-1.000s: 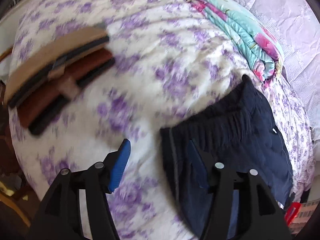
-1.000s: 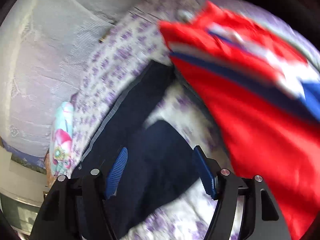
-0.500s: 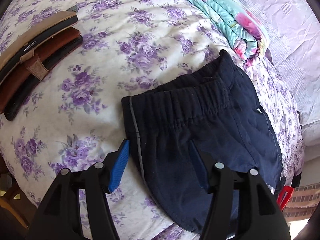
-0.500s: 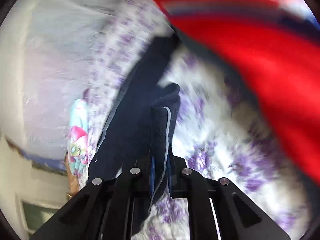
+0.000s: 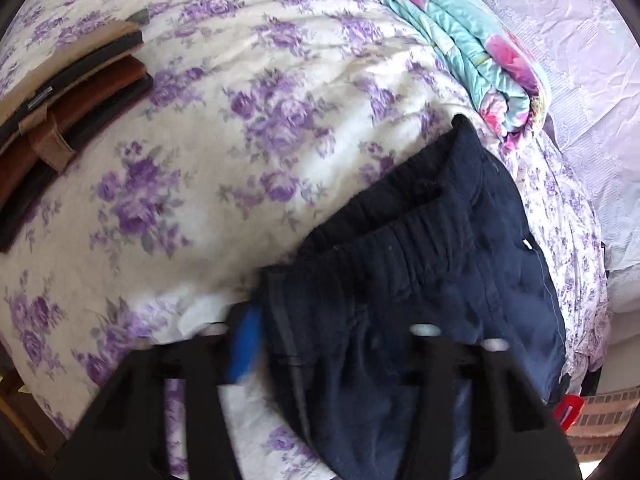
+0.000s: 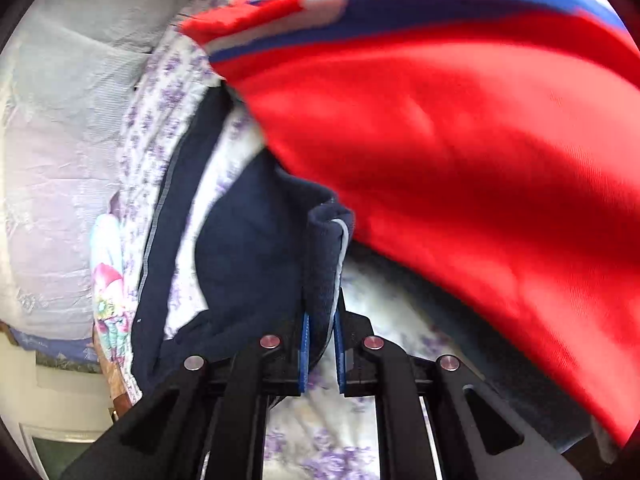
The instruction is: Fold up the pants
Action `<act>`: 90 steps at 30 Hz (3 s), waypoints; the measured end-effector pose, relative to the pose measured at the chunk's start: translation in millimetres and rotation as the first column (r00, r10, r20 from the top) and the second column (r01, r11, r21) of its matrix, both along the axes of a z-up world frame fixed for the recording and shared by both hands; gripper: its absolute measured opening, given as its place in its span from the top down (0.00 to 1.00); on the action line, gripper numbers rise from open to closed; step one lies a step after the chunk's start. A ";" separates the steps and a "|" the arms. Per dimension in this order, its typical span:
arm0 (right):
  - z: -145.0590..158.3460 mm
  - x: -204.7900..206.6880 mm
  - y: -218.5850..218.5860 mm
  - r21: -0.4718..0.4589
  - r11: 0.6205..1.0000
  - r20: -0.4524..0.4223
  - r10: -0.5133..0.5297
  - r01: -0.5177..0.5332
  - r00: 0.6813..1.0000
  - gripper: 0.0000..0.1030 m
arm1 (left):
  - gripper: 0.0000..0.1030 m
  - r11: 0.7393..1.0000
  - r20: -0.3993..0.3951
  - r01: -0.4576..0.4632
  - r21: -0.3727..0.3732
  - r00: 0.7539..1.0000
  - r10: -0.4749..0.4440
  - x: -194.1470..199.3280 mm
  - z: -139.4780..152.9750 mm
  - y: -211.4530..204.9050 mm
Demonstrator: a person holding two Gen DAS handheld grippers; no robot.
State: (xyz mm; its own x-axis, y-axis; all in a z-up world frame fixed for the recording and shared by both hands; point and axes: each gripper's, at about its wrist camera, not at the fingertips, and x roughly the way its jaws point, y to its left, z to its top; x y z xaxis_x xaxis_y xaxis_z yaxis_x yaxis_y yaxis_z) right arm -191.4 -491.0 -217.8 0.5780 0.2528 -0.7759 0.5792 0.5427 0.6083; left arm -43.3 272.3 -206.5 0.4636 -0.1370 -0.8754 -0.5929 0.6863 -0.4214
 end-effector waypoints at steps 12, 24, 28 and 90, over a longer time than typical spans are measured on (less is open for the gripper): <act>-35.0 -29.3 -8.6 0.066 0.998 -0.166 0.013 -0.002 0.986 0.79 | 0.70 0.991 0.030 -0.087 -0.097 0.995 0.091 -61.7 -6.5 29.4; 50.4 55.2 72.4 -0.275 0.902 -0.020 0.340 -0.332 0.940 0.70 | 0.44 0.997 0.118 0.032 0.066 0.992 -0.040 -45.8 59.2 15.0; 7.0 103.3 98.7 -0.220 0.873 -0.105 0.423 -0.435 0.900 0.72 | 0.26 0.962 0.084 0.226 0.150 0.967 -0.240 -11.0 51.1 -43.9; 108.3 240.3 267.4 -0.612 0.195 -0.114 0.937 -0.766 0.329 0.93 | 0.78 0.976 0.203 0.218 -0.005 0.956 -0.213 144.8 67.3 -15.3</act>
State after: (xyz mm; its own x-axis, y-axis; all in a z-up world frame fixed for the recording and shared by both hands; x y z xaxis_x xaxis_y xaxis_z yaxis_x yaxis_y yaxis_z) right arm 48.9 -223.7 -109.5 0.4246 0.3668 -0.8277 -0.5609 0.8243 0.0775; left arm 101.6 257.0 -139.2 0.5857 -0.2754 -0.7623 -0.3338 0.7751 -0.5364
